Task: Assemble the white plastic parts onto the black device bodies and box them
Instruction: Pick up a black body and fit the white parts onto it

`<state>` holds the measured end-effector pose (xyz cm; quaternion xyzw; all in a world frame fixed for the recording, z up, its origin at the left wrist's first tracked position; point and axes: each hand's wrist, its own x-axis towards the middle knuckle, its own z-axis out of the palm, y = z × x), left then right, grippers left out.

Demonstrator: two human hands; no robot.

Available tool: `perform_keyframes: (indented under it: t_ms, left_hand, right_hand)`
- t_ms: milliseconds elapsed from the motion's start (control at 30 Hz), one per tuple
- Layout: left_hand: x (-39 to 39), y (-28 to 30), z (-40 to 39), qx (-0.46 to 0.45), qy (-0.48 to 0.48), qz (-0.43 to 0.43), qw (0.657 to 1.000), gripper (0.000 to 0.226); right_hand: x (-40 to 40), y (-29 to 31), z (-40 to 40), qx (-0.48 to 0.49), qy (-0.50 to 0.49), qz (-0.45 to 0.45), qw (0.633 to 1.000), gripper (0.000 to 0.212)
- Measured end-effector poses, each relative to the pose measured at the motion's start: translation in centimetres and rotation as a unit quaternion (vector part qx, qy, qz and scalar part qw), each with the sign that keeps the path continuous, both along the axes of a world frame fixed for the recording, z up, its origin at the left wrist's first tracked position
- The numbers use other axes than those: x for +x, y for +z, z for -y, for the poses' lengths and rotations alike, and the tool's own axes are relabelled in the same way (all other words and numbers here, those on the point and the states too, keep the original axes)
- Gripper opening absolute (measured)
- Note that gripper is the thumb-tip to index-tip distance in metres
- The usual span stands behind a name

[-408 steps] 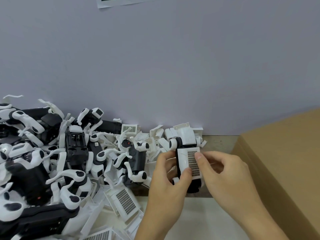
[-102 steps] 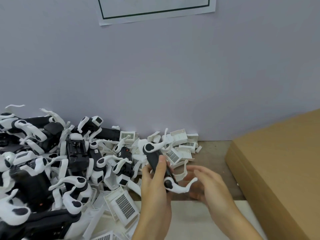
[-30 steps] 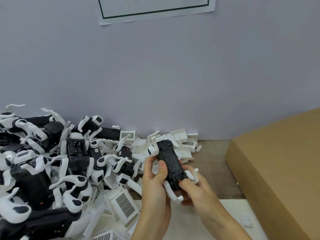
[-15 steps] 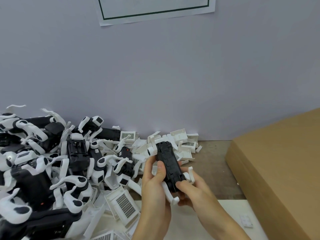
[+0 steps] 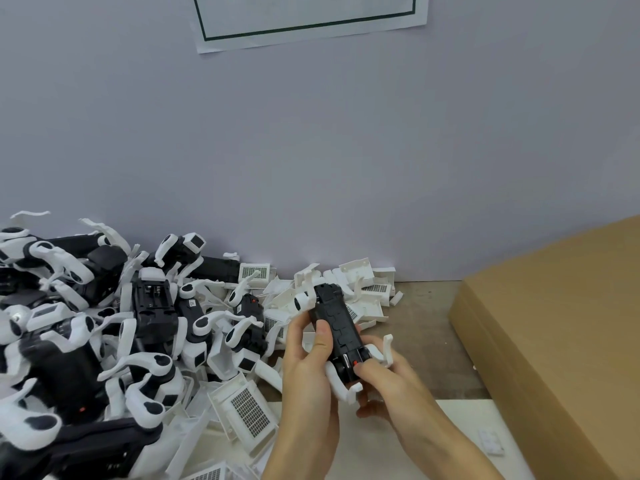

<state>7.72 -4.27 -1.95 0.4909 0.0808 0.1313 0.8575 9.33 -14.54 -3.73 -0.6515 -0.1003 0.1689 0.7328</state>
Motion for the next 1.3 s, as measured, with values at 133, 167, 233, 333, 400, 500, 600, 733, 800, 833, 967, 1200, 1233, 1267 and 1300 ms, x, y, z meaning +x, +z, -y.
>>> perform_keyframes:
  t_ms: [133,167,233,333,400,500,600,733,800,833,967,1200,1233,1267,1300]
  left_hand:
    - [-0.1,-0.1,-0.1,-0.024,0.001,0.009,1.000,0.043]
    - [-0.1,-0.1,-0.2,-0.040,0.005,0.009,0.999,0.040]
    - [-0.1,-0.2,-0.5,-0.071,0.010,0.013,0.997,0.036]
    - [-0.2,0.0,-0.4,-0.089,0.012,0.014,0.996,0.032]
    - [-0.2,-0.1,-0.3,-0.062,0.015,0.001,0.998,0.029]
    - [-0.2,-0.2,-0.2,-0.034,0.020,-0.013,0.999,0.017]
    - [-0.4,0.3,-0.2,-0.074,0.031,-0.006,0.997,0.028]
    - [-0.6,0.8,-0.8,-0.138,0.086,0.026,0.986,0.029]
    - [-0.4,0.9,-1.7,-0.188,0.112,0.025,0.975,0.032]
    - [-0.3,1.0,-2.1,-0.212,0.116,0.018,0.970,0.038]
    - [-0.2,1.3,-3.1,-0.245,0.092,0.027,0.965,0.022]
    - [0.0,1.4,-2.2,-0.100,0.015,-0.008,0.995,0.026]
    - [0.0,1.4,-2.0,-0.019,0.003,-0.017,1.000,0.031]
    - [0.1,1.2,-1.7,0.059,-0.009,-0.028,0.998,0.034]
    - [0.2,1.1,-1.4,0.111,-0.012,-0.039,0.993,0.031]
  right_hand:
    - [0.2,-0.3,0.1,0.021,0.019,0.004,1.000,0.043]
    - [0.1,-0.2,0.1,0.021,0.026,0.012,0.999,0.043]
    - [0.0,0.0,0.0,0.017,0.025,0.024,0.999,0.039]
    - [-0.1,0.0,0.1,0.001,-0.021,0.039,0.999,0.023]
    - [-0.4,0.2,0.3,-0.010,-0.035,0.054,0.998,0.030]
    - [-1.0,0.9,0.4,-0.034,-0.008,0.095,0.995,0.048]
    - [-0.9,1.1,0.4,-0.015,-0.006,0.112,0.994,0.024]
    - [0.1,0.6,0.9,0.097,-0.074,0.076,0.990,0.031]
    - [0.6,0.7,1.4,0.137,-0.133,0.049,0.980,0.029]
    - [0.9,0.5,1.7,0.136,-0.160,0.045,0.977,0.021]
    - [1.2,0.0,1.8,0.088,-0.191,0.034,0.977,0.031]
    - [0.8,-0.1,1.2,-0.063,-0.177,0.072,0.980,0.024]
    - [0.7,0.0,1.2,-0.082,-0.160,0.079,0.981,0.024]
    - [0.7,0.0,1.2,-0.099,-0.139,0.081,0.982,0.025]
    - [0.6,-0.1,1.2,-0.122,-0.117,0.090,0.981,0.027]
